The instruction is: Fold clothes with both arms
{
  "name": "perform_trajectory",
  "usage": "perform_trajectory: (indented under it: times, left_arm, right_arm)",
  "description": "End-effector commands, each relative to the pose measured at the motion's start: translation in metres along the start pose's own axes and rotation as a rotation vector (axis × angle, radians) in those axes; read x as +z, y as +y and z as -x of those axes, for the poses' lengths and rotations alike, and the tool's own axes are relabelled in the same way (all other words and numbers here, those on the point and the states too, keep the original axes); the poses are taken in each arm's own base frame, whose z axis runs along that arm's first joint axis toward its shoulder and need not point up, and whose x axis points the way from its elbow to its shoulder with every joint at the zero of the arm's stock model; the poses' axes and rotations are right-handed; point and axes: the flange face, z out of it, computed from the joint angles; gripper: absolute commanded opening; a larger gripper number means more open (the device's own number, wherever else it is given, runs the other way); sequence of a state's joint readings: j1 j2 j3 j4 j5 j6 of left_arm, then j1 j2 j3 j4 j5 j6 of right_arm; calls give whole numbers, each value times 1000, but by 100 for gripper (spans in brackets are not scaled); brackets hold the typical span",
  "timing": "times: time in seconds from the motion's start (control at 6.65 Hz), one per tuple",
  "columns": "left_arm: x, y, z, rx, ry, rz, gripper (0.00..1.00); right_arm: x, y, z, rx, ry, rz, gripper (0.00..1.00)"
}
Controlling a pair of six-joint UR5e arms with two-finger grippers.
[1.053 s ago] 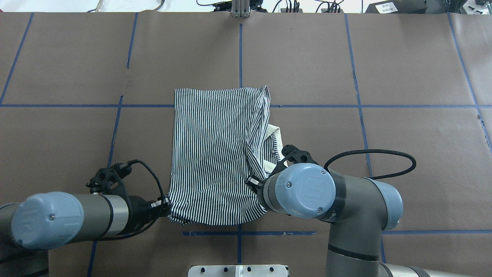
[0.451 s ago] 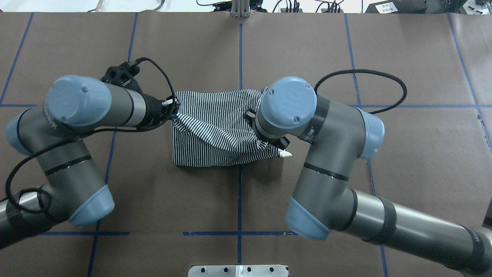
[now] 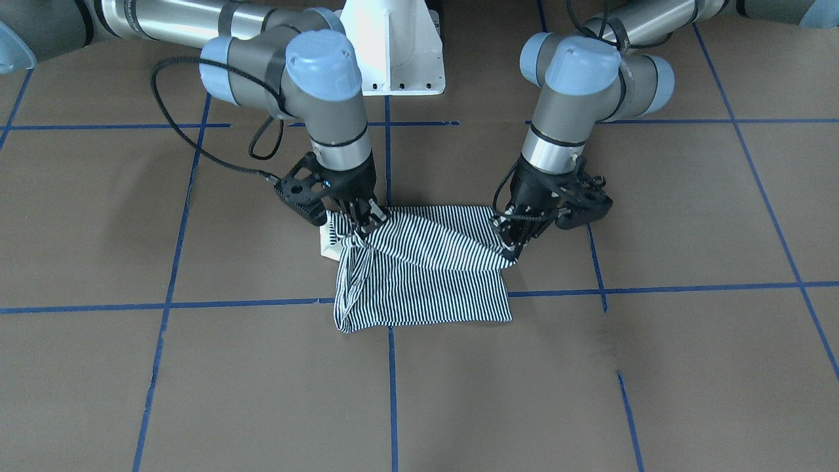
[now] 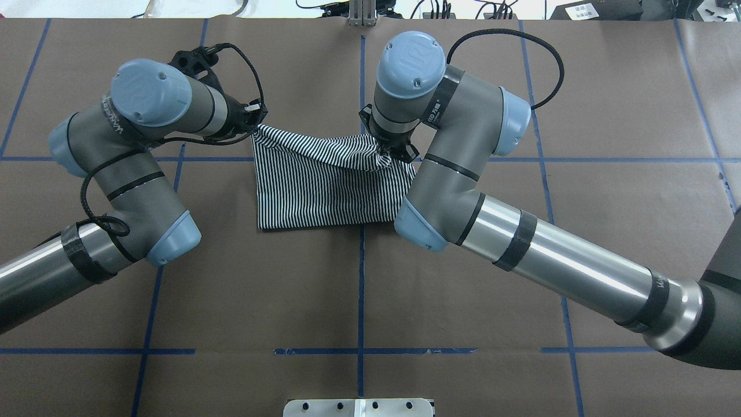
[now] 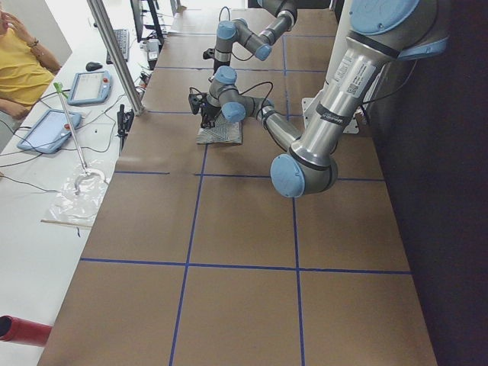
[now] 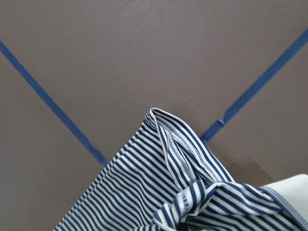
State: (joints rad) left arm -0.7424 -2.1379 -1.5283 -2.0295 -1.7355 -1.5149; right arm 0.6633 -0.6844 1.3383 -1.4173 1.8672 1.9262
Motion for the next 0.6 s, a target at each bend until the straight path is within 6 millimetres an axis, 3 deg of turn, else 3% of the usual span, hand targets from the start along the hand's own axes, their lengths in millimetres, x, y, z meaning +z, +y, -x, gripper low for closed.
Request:
perform_trajectory:
  times: [0.0,0.15,0.3,0.45]
  left_arm:
    - [58,-26,-6,85,9,-48,29]
    - [67,-50,-14,125,5,-91,43]
    - [60,-59,-19,121,16,-104,43]
    - [56,-67,-21,116,23,-111,43]
  right_arm:
    - [53,-43,22,-30,-7,-17,99]
    - [57,-65,36,-42,-41,-22,100]
    - [41,-69,51,-38,-65,-14,100]
    - [35,-78,54,-30,-69,-10,100]
